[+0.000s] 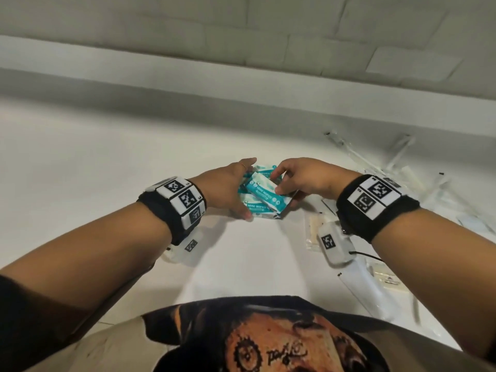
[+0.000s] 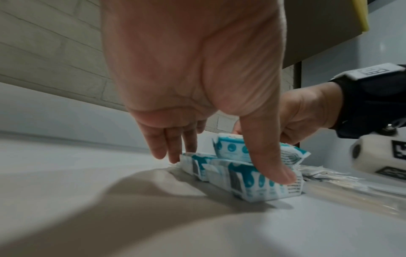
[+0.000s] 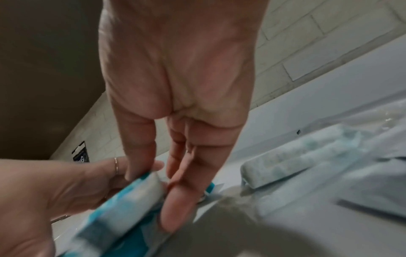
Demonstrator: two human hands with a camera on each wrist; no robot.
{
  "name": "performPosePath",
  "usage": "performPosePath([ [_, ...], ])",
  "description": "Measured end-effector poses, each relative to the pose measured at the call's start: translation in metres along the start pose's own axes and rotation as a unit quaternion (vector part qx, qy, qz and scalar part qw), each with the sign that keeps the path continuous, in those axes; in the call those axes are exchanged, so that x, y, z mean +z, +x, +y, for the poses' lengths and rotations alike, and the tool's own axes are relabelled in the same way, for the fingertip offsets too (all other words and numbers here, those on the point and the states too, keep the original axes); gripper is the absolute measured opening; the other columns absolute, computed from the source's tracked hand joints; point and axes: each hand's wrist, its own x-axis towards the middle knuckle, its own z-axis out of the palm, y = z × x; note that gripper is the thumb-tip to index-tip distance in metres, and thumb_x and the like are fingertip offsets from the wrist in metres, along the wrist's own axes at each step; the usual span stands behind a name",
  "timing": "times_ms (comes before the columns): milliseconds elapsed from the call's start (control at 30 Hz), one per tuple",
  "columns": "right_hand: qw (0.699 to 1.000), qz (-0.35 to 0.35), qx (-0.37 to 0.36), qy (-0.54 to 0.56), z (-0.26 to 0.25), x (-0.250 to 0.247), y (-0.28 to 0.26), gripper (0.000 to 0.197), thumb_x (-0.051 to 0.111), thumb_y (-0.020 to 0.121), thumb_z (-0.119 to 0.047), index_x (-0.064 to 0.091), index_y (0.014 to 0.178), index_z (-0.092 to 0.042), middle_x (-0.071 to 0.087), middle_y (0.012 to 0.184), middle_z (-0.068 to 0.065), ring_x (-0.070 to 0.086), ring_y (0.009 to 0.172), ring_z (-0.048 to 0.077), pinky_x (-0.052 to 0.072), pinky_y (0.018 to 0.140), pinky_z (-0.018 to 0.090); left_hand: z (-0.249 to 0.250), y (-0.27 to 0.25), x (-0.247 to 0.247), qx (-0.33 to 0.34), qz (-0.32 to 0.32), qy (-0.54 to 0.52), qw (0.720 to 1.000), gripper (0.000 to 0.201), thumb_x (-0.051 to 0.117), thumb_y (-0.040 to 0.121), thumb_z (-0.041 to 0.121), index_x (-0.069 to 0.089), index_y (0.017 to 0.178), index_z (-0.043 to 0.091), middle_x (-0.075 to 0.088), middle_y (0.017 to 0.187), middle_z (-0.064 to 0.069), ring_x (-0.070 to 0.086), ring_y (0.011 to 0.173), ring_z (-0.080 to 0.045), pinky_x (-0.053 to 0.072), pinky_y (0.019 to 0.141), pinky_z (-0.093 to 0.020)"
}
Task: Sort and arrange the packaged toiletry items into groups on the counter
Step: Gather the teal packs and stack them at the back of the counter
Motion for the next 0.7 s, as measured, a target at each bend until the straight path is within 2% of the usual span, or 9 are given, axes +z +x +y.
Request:
performPosePath([
  [100,0.999,-0.014,0.002,-0.033,-0.006,-0.008,0.005,0.026,0.066,0.089,-0.013,0.06,0.114,-0.018,0.064,0.102,0.011,0.067,0.079,0.024,0.059,0.082,0.045,0.002,0.0,-0.001,0.003,0.0,0.016,1.0,0.136,0.091,0.054,0.042,-0.003,0.152,0.032,0.03,0.155,0.012,0.042,0.133,-0.01,0.036,0.108,-0.026],
  [167,0.997,-0.038,0.005,-0.065,-0.011,-0.008,0.007,0.037,0.074,0.082,-0.029,0.056,0.113,-0.02,0.066,0.103,0.01,0.066,0.083,0.023,0.058,0.081,0.043,0.002,0.0,-0.002,0.004,-0.001,0.022,1.0,0.136,0.09,0.054,0.043,-0.004,0.152,0.031,0.031,0.155,0.011,0.043,0.132,-0.01,0.038,0.107,-0.027],
  [233,0.978,-0.055,-0.01,-0.203,-0.015,0.002,0.008,0.052,0.081,0.072,-0.039,0.05,0.111,-0.024,0.065,0.103,0.001,0.065,0.089,0.02,0.057,0.079,0.039,0.004,0.0,-0.002,0.007,0.003,0.025,1.0,0.136,0.09,0.055,0.042,-0.003,0.153,0.03,0.033,0.154,0.01,0.046,0.13,-0.01,0.04,0.106,-0.028],
  [333,0.936,-0.025,-0.031,-0.349,-0.021,0.007,0.011,0.047,0.077,0.069,-0.027,0.05,0.107,-0.027,0.06,0.1,-0.006,0.059,0.087,0.016,0.053,0.072,0.033,0.003,-0.001,-0.004,0.006,0.006,0.019,1.0,0.136,0.09,0.056,0.04,-0.004,0.153,0.03,0.034,0.153,0.01,0.047,0.128,-0.011,0.04,0.105,-0.027],
  [433,0.949,0.068,-0.031,-0.308,-0.031,-0.019,0.026,0.04,0.075,0.069,-0.014,0.06,0.105,-0.024,0.062,0.1,-0.004,0.062,0.083,0.017,0.054,0.07,0.035,0.0,0.001,-0.005,0.0,-0.006,-0.004,1.0,0.13,0.087,0.059,0.044,-0.002,0.152,0.031,0.037,0.149,0.01,0.05,0.122,-0.011,0.043,0.103,-0.03],
  [500,0.941,0.138,-0.051,-0.305,-0.036,-0.032,0.043,0.036,0.073,0.073,-0.012,0.064,0.107,-0.022,0.063,0.106,-0.001,0.06,0.087,0.018,0.049,0.072,0.03,-0.001,0.0,-0.006,0.001,-0.016,-0.033,0.999,0.121,0.082,0.066,0.048,-0.001,0.153,0.03,0.036,0.146,0.013,0.049,0.12,-0.009,0.041,0.104,-0.026],
  [600,0.939,0.142,-0.055,-0.307,-0.036,-0.027,0.066,0.037,0.073,0.075,-0.014,0.064,0.11,-0.021,0.065,0.111,0.0,0.059,0.093,0.019,0.047,0.078,0.03,0.003,-0.001,-0.011,-0.002,0.004,-0.027,1.0,0.108,0.069,0.077,0.055,-0.001,0.154,0.024,0.013,0.159,0.008,0.032,0.138,-0.011,0.024,0.11,-0.02],
  [633,0.943,0.134,-0.055,-0.3,-0.034,-0.024,0.072,0.041,0.075,0.076,-0.016,0.062,0.115,-0.022,0.065,0.115,0.0,0.06,0.097,0.019,0.048,0.083,0.031,0.004,-0.001,-0.013,0.0,0.014,-0.012,1.0,0.102,0.065,0.081,0.054,0.002,0.154,0.022,0.006,0.161,0.007,0.025,0.142,-0.011,0.02,0.111,-0.02],
  [700,0.954,0.108,-0.05,-0.275,-0.03,-0.023,0.075,0.055,0.077,0.078,-0.017,0.057,0.129,-0.022,0.062,0.127,-0.002,0.058,0.111,0.019,0.045,0.097,0.033,0.01,0.003,-0.019,0.008,0.023,0.028,0.999,0.089,0.059,0.087,0.053,0.01,0.154,0.021,0.003,0.163,0.006,0.018,0.146,-0.011,0.018,0.115,-0.024],
])
